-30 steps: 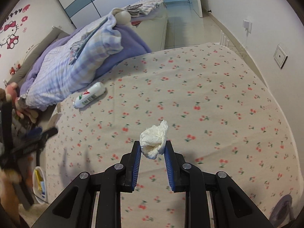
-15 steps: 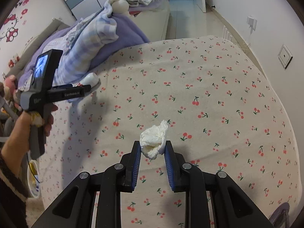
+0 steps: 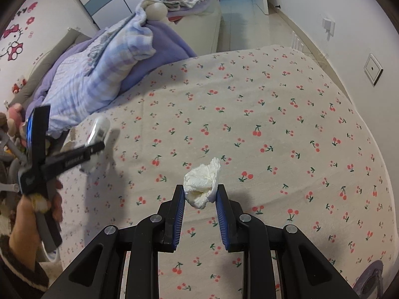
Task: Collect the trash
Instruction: 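Grasp the white AD bottle with the left tool while the right tool holds the tissue, then release the white bottle from the left tool into the wastebasket while the right tool holds the tissue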
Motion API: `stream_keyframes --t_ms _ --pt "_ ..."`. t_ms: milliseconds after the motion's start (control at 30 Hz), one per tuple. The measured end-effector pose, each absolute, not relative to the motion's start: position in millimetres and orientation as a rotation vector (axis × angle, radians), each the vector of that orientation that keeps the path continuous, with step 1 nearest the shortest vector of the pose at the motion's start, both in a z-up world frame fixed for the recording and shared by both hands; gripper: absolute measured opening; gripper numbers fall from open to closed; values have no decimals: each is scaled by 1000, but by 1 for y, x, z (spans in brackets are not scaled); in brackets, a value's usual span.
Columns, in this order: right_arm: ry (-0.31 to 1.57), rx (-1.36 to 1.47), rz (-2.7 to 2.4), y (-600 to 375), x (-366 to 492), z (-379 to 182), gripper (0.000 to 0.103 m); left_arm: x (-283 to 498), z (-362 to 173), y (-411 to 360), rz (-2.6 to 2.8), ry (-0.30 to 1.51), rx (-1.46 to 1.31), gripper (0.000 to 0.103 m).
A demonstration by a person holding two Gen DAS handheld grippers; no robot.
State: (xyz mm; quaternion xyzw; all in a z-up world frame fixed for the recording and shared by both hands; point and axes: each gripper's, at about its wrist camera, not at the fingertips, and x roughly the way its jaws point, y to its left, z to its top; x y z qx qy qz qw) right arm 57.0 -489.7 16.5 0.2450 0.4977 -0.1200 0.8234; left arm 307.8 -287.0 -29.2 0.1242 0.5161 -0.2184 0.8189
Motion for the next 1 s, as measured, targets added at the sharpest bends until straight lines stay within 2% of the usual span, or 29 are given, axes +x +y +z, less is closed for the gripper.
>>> stream_keyframes --t_ms 300,567,1000 --pt "1011 600 -187 -473 39 37 26 226 -5 -233 -499 1083 237 40" --pt "1014 515 -114 -421 42 49 26 169 21 -180 -518 1049 167 40" --pt "1042 382 87 -306 63 59 26 145 31 -33 -364 1026 -34 40"
